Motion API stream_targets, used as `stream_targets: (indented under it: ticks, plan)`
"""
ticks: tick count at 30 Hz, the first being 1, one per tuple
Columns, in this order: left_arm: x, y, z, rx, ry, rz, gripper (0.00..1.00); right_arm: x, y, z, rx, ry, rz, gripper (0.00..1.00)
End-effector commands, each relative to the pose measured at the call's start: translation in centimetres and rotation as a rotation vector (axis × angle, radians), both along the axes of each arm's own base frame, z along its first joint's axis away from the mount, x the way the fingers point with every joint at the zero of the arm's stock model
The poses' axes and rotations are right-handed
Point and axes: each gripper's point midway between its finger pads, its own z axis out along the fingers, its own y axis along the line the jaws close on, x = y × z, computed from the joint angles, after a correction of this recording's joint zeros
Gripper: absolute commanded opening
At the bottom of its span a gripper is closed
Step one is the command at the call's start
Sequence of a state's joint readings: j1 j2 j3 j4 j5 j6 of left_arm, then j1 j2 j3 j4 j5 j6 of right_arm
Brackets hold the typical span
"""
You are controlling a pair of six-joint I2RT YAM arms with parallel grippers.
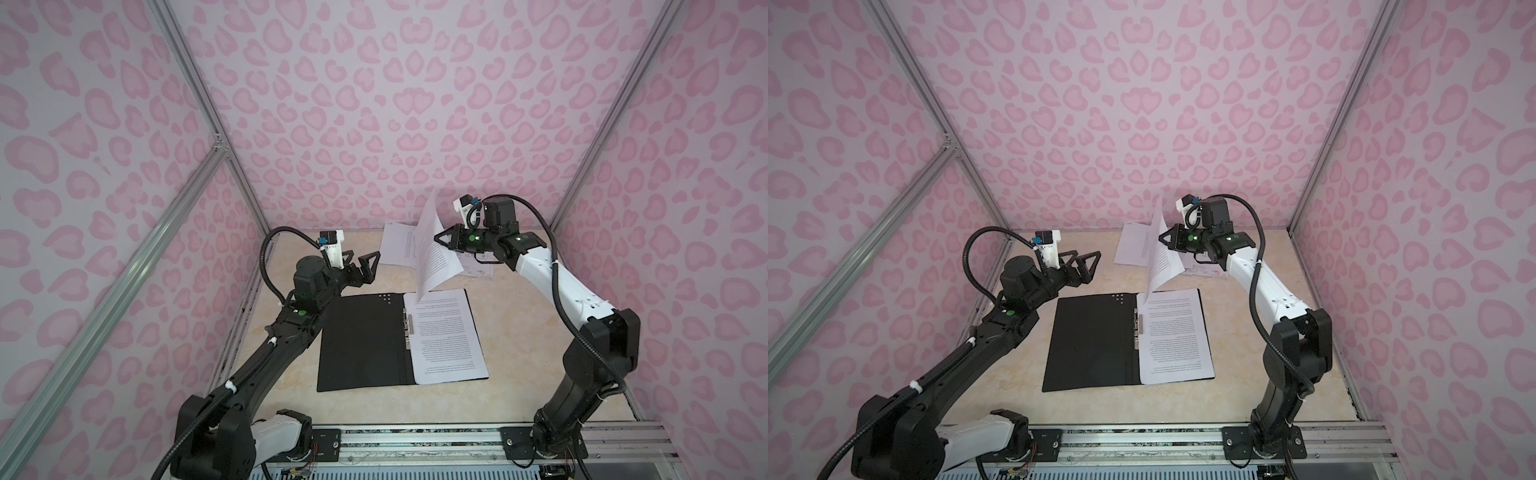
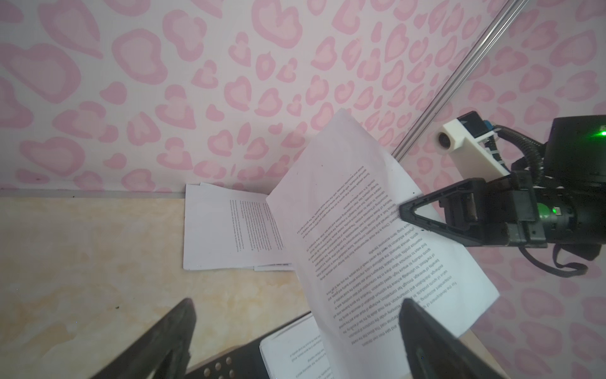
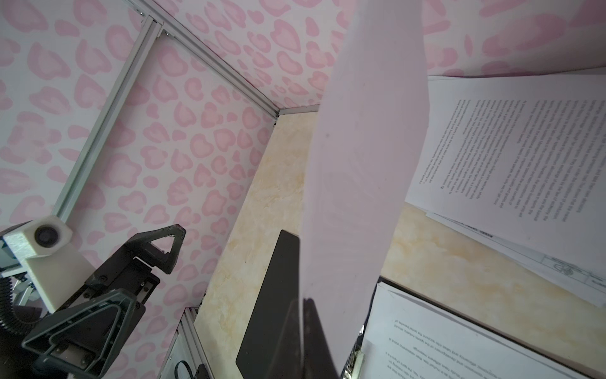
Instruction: Put the files into the folder
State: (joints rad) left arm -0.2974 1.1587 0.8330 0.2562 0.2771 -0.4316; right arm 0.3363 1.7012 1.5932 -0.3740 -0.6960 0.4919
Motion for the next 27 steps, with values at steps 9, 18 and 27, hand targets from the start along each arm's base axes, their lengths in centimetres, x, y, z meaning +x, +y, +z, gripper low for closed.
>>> stream_targets:
  ticks: [9, 18, 27]
  plan:
    - [-5.6, -0.6, -5.2, 0.047, 0.306, -0.154, 0.98, -6.0, -8.1, -8.1, -0.06, 0.196, -0.16, 0.0]
    - [-9.8, -1.8, -2.7, 0.062, -0.021, -0.223, 0.98, -8.9, -11.1, -18.8, -0.218, 0.308, -0.218, 0.0]
    - [-10.0, -1.7, -3.3, 0.096, 0.016, -0.216, 0.98, -10.4, -11.6, -20.4, -0.225, 0.302, -0.281, 0.0]
